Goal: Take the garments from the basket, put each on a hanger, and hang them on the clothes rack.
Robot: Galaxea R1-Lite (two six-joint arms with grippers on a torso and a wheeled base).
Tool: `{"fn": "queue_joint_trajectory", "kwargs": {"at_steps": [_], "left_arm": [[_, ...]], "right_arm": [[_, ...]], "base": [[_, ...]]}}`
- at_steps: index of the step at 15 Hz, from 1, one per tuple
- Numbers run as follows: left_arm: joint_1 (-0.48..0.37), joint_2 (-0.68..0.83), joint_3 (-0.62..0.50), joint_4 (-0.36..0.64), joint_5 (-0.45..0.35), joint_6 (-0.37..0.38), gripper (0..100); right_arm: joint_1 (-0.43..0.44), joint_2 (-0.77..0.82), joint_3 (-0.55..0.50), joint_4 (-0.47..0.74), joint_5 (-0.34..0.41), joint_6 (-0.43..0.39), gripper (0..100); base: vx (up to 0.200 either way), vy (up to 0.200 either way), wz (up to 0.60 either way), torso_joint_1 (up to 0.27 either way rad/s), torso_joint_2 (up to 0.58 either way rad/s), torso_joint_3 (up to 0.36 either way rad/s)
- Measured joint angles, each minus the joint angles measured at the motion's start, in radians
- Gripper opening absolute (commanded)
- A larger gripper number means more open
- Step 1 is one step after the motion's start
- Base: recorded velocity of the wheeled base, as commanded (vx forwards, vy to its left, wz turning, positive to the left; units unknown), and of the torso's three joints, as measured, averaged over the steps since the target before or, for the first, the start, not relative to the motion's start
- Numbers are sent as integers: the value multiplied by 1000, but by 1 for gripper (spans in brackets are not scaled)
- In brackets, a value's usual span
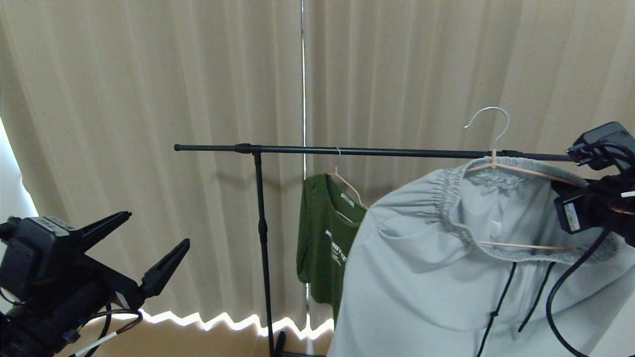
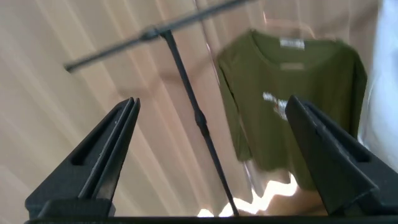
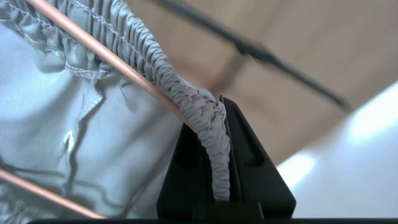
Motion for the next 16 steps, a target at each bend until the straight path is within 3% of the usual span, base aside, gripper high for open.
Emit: {"fn": "queue_joint_trajectory", "kwargs": {"at_steps": [4, 8, 14, 16], "left_arm": [[6, -99, -7, 115, -7, -6, 100], [6, -141, -3, 202, -47, -13, 100], [29, -151, -2, 203, -76, -23, 100], [40, -149, -6, 204, -76, -24, 100]], "right_arm": [[-163, -96, 55, 36, -88, -72, 0], [-242, -186, 136, 41, -179, -140, 0], [-266, -210, 150, 39, -178, -153, 0], [-266, -211, 150, 39, -173, -153, 0]], "base": [[0, 0, 0, 0, 0, 0], [0, 0, 0, 0, 0, 0], [0, 0, 0, 0, 0, 0], [200, 0, 0, 0, -5, 2]]}}
